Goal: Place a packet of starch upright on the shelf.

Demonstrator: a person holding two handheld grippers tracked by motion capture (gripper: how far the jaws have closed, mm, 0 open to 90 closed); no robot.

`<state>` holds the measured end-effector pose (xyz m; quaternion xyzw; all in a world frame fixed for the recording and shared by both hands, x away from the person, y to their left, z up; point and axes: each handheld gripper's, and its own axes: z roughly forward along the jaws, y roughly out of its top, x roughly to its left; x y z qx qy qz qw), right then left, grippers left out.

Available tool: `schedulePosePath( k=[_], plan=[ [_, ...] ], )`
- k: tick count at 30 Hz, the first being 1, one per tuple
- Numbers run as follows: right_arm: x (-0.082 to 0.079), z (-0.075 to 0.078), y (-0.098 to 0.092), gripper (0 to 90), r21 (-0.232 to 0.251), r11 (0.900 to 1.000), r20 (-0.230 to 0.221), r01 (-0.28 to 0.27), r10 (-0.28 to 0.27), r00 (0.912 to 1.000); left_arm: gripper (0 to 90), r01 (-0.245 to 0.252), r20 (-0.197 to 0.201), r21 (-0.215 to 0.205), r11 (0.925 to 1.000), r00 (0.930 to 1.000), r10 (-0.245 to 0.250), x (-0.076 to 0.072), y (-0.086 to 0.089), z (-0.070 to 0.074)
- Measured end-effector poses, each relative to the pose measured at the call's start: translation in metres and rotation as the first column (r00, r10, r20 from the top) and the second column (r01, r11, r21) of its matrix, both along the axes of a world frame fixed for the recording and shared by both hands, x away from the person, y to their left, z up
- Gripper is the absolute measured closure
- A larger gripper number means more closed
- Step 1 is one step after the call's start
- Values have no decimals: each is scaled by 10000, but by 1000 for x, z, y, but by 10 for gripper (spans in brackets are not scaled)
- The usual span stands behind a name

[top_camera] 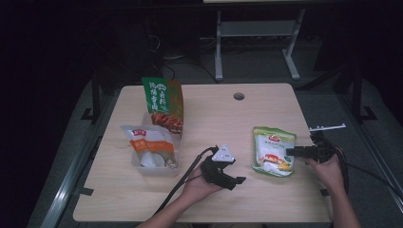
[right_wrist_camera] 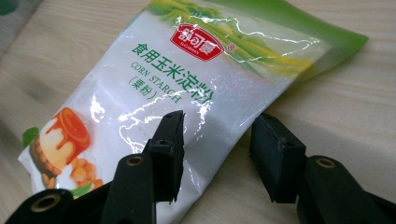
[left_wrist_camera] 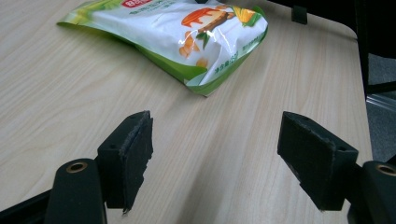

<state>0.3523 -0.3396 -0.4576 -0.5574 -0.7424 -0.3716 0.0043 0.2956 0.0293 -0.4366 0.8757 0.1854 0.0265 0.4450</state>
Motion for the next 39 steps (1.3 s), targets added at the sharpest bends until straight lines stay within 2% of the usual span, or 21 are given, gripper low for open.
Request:
schedulePosePath(
  k=[3, 6, 8, 13, 17, 21, 23, 26, 29, 32, 34, 37, 39],
  plan=[
    [1, -2, -1, 599, 325, 9995, -147, 50, -45, 9999, 263, 0, -14, 18, 10000, 10000, 0, 1, -1, 1],
    [1, -3, 4, 759, 526, 9981, -292, -313, 329, 9990, 264, -19, -84, 16, 10000, 10000, 19, 3, -3, 1],
    [0, -2, 7, 852, 558, 9977, -311, -374, 392, 9987, 265, -34, -119, -11, 10000, 9999, 34, 5, -4, 1],
    [-3, 1, 9, 887, 446, 9984, -105, -342, 347, 9993, 268, 16, -239, -61, 10000, 9997, -18, 8, -6, 1],
    [-9, 6, 11, 891, 737, 9960, 314, -504, 482, 9983, 268, -31, -383, -139, 9999, 9993, 25, 12, -8, 0],
    [-16, 20, 18, 893, 799, 9937, 915, -789, 715, 9932, 269, -125, -635, -374, 9992, 9979, 101, 19, -10, 1],
    [-20, 28, 21, 894, 877, 9911, 1328, -999, 878, 9872, 269, -229, -738, -505, 9985, 9971, 191, 21, -12, 1],
    [-28, 39, 26, 895, 993, 9860, 2001, -1337, 1118, 9734, 268, -322, -925, -645, 9974, 9954, 261, 25, -13, 0],
    [-36, 49, 32, 895, 878, 9830, 2344, -1614, 1370, 9624, 267, -436, -1120, -773, 9961, 9931, 348, 30, -15, -2],
    [-42, 57, 39, 895, 793, 9762, 2751, -2019, 1732, 9457, 250, -630, -1320, -909, 9939, 9899, 507, 35, -17, -5],
    [-44, 59, 41, 895, 737, 9734, 2879, -2167, 1873, 9392, 242, -707, -1471, -1012, 9923, 9876, 554, 38, -18, -6],
    [-48, 63, 44, 895, 556, 9655, 3203, -2544, 2241, 9204, 242, -725, -1748, -1174, 9904, 9833, 513, 43, -21, -9],
    [-51, 65, 45, 894, 540, 9577, 3307, -2827, 2500, 9100, 255, -732, -2087, -1300, 9888, 9769, 449, 46, -24, -11]
  ],
)
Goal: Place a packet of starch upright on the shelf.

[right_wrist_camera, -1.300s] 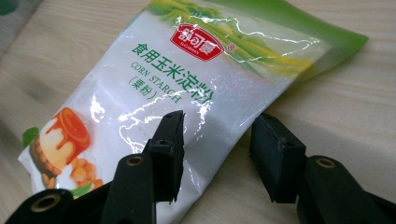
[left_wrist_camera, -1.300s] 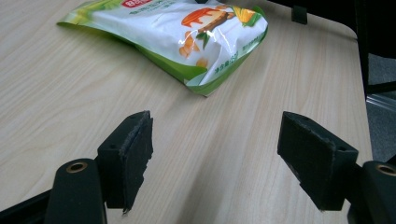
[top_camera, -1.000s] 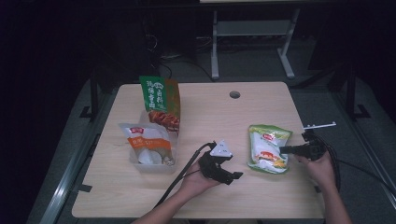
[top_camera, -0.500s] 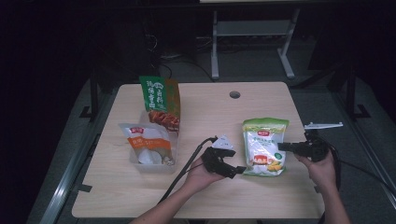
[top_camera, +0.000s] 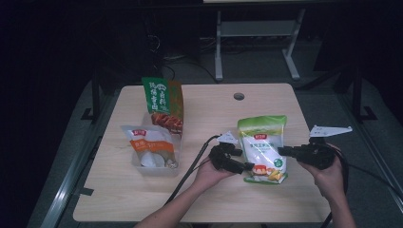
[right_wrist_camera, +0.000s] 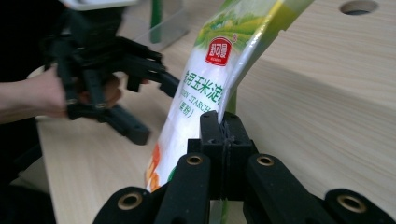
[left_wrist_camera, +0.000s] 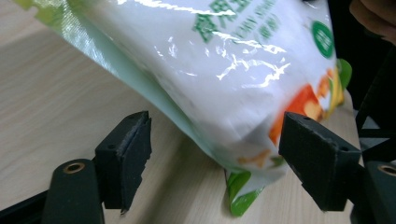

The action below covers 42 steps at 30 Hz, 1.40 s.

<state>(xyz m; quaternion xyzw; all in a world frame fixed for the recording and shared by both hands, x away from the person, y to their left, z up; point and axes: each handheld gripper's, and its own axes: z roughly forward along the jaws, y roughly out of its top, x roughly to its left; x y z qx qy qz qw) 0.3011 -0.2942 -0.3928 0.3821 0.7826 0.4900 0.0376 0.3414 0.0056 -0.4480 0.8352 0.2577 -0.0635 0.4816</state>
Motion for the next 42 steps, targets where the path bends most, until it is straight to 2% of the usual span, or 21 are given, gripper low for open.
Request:
schedulePosePath(
  k=[1, 2, 3, 5, 7, 9, 12, 15, 19, 21, 25, 28, 29, 31, 35, 39, 42],
  plan=[
    [-2, 1, 1, 895, 49, 9999, 13, -152, 152, 9999, 286, 116, -150, -90, 9999, 9998, -117, 1, -1, -1],
    [-2, 1, 1, 895, 56, 9997, 60, -254, 254, 9997, 332, 367, -397, -382, 9986, 9985, -382, 2, -2, -1],
    [-3, 2, 3, 895, -6, 9993, 64, -361, 361, 9993, 398, 408, -483, -496, 9979, 9979, -432, 2, -3, -1],
    [-4, 3, 5, 895, -244, 9990, 76, -373, 375, 9993, 469, 392, -570, -665, 9970, 9974, -430, 4, -3, -1],
    [-4, 3, 6, 895, -274, 9988, 110, -408, 411, 9991, 586, 334, -732, -843, 9959, 9965, -396, 5, -1, 0],
    [-4, 3, 8, 895, -220, 9989, 116, -419, 422, 9990, 679, 256, -618, -896, 9956, 9976, -313, 4, 1, 2],
    [-3, 4, 10, 895, -96, 9990, 148, -430, 431, 9990, 768, 96, -188, -753, 9971, 9998, -111, 1, 7, 10],
    [-2, 4, 16, 894, 84, 9991, 285, -415, 412, 9987, 790, -202, 330, -514, 9985, 9992, 219, -2, 15, 17],
    [3, 3, 29, 891, -12, 9988, 287, -485, 485, 9984, 805, -607, 871, -256, 9978, 9942, 627, -5, 26, 24],
    [5, 1, 35, 888, -34, 9982, 264, -596, 597, 9979, 810, -792, 1258, -86, 9968, 9889, 797, -7, 33, 29],
    [11, -7, 49, 846, -374, 9949, -8, -935, 936, 9956, 817, -914, 2088, 630, 9938, 9750, 764, -12, 45, 34],
    [15, -10, 55, 725, -512, 9921, -224, -1145, 1135, 9933, 826, -958, 2326, 855, 9917, 9698, 737, -16, 49, 32],
    [15, -11, 59, 709, -565, 9914, -195, -1181, 1171, 9929, 826, -988, 2208, 748, 9923, 9720, 801, -16, 51, 31],
    [16, -10, 62, 687, -445, 9906, -218, -1297, 1288, 9914, 826, -966, 2264, 752, 9925, 9710, 773, -17, 54, 30],
    [21, -9, 65, 574, -153, 9903, -176, -1382, 1379, 9903, 826, -875, 2363, 721, 9936, 9693, 683, -19, 55, 30],
    [25, -8, 68, 560, -30, 9921, -119, -1254, 1253, 9920, 827, -736, 2553, 793, 9941, 9655, 511, -23, 54, 32],
    [27, -7, 75, 582, -93, 9892, -133, -1465, 1464, 9891, 827, -576, 2622, 845, 9948, 9644, 336, -25, 53, 33]
  ],
)
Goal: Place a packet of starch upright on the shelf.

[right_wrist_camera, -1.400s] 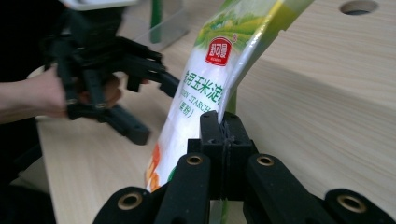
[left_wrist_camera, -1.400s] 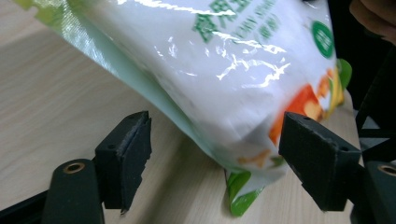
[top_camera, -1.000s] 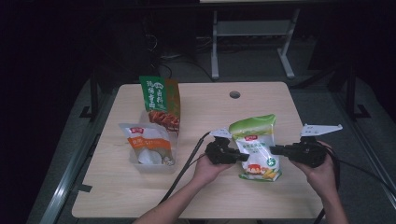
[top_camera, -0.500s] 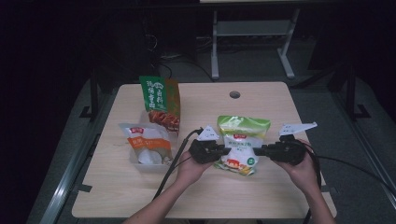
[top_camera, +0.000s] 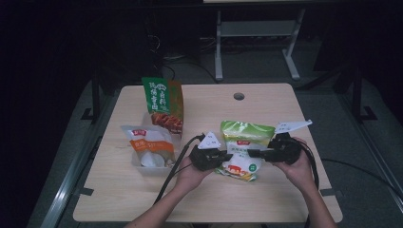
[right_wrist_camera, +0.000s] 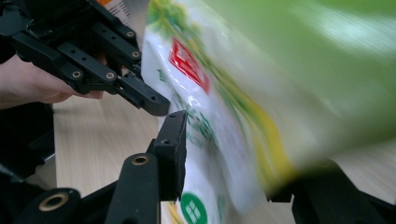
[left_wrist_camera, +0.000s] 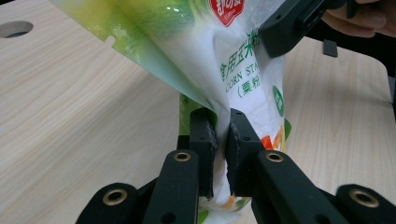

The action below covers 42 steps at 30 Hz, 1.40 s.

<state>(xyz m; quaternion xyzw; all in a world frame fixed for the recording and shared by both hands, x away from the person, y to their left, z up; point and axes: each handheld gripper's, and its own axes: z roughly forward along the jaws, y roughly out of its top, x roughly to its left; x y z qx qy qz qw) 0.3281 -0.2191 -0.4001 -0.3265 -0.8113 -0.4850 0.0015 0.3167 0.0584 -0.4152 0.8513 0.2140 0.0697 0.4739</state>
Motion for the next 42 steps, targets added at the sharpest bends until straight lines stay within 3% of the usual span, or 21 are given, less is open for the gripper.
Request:
schedulePosePath(
  k=[3, 6, 9, 11, 13, 17, 24, 31, 42],
  plan=[
    [0, 0, 12, 623, -419, 9988, 72, -261, 264, 9996, 826, -11, 23, 108, 9999, 10000, 11, -1, 0, 0],
    [-1, 1, 16, 730, -703, 9971, 124, -281, 291, 9995, 826, -45, -19, 146, 9999, 10000, 45, -1, 3, -1],
    [-2, 2, 17, 786, -593, 9977, -17, -334, 333, 9994, 815, -114, -58, 60, 9999, 9999, 115, -3, 5, -2],
    [-2, 2, 18, 824, -574, 9974, -37, -432, 431, 9991, 743, -270, -161, -174, 9995, 9995, 267, -4, 8, -1],
    [-3, 2, 18, 842, -522, 9974, -124, -506, 500, 9987, 654, -282, -163, -125, 9995, 9995, 280, -8, 8, 1],
    [-5, 4, 19, 857, -533, 9977, -69, -425, 422, 9991, 558, -363, 41, 108, 9993, 9993, 362, -17, 13, 2],
    [-7, 11, 21, 868, -543, 9983, 186, -223, 233, 9996, 478, -496, -188, 6, 9988, 9986, 496, -25, 30, 1],
    [-4, 22, 23, 869, -599, 9982, 444, -63, 90, 9990, 459, -311, -268, -93, 9995, 9992, 308, -35, 40, 0],
    [10, 38, 38, 869, -558, 9980, 603, -282, 316, 9977, 406, 98, -481, -128, 9999, 9988, -105, -47, 51, -4]
  ],
)
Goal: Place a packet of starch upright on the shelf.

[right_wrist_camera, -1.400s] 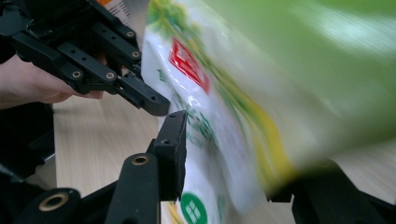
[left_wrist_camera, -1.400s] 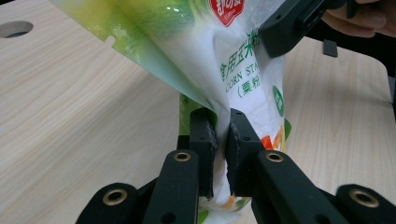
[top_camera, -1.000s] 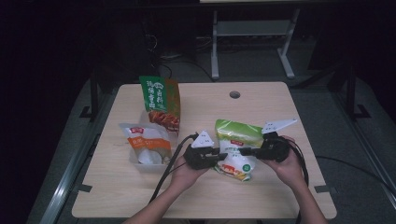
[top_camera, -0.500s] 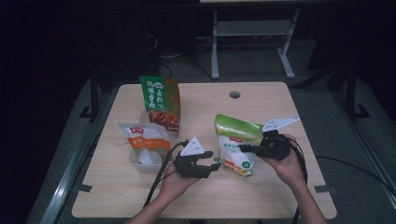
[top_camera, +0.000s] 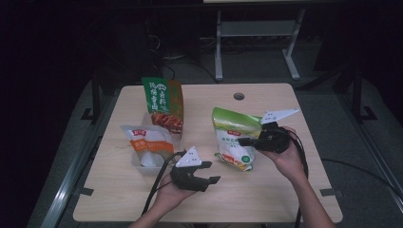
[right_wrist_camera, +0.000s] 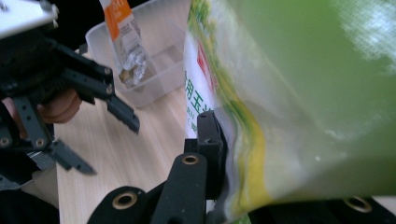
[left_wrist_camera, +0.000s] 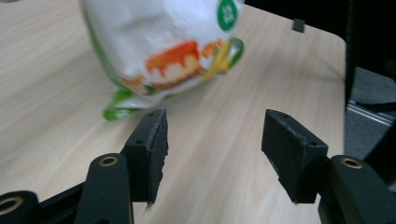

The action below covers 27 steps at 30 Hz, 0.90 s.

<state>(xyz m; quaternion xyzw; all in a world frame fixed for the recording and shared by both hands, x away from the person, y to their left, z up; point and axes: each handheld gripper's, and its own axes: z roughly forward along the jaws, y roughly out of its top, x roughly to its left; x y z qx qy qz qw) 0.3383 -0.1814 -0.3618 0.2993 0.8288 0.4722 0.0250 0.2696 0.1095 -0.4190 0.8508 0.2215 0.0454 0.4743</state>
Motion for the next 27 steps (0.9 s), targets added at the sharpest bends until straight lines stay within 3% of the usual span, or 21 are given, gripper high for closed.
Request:
schedulePosePath(
  k=[6, 14, 19, 27],
  plan=[
    [9, 16, 13, 870, 54, 9997, 96, -232, 232, 9997, 384, 173, 102, 177, 9997, 9998, -175, -7, 7, -4],
    [24, 36, 42, 870, 333, 9966, 293, -749, 739, 9968, 366, 250, 104, 118, 9996, 9996, -251, -16, 14, -7],
    [31, 42, 59, 870, 413, 9940, 381, -1009, 994, 9943, 347, 380, 246, 274, 9989, 9989, -387, -19, 18, -7],
    [46, 49, 92, 871, 519, 9851, 403, -1641, 1621, 9859, 346, 477, -1, 264, 9985, 9989, -478, -26, 23, -9]
  ],
)
